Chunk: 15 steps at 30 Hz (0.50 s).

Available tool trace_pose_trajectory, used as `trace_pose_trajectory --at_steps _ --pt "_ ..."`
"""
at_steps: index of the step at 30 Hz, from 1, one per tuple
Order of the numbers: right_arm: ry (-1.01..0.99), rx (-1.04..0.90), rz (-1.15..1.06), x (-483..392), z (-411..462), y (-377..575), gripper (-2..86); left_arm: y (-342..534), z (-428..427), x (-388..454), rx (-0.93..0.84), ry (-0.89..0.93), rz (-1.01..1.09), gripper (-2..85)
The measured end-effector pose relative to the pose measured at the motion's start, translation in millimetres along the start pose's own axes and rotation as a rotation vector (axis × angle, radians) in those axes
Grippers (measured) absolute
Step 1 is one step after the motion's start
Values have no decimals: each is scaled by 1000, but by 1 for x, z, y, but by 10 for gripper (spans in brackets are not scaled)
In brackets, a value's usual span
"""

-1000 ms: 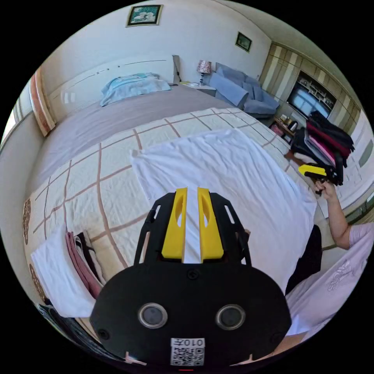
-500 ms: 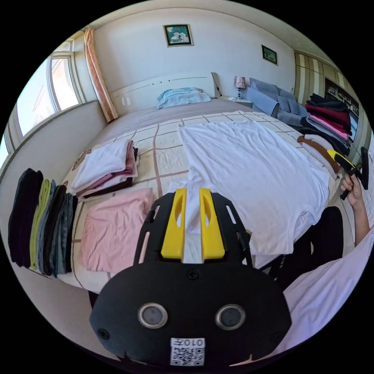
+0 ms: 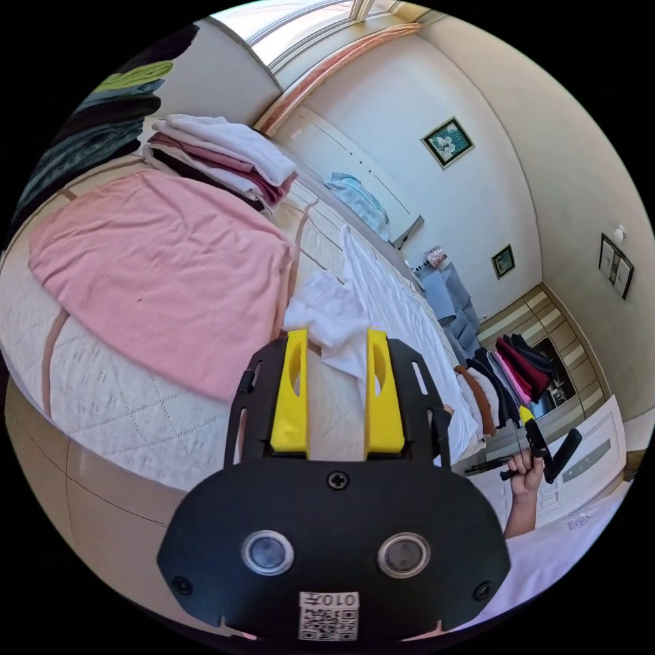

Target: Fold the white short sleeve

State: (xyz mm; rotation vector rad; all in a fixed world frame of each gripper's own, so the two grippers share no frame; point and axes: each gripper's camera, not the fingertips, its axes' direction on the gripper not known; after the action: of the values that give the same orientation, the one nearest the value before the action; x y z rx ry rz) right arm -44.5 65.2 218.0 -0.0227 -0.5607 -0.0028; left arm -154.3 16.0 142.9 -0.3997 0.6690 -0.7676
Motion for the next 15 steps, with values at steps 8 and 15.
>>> trace_pose_trajectory --at_steps 8,15 --pt "-37 13 90 6 -20 20 57 6 24 92 116 -276 349 11" --pt "-85 -16 126 12 -11 10 60 95 134 275 -204 -239 1145 33"
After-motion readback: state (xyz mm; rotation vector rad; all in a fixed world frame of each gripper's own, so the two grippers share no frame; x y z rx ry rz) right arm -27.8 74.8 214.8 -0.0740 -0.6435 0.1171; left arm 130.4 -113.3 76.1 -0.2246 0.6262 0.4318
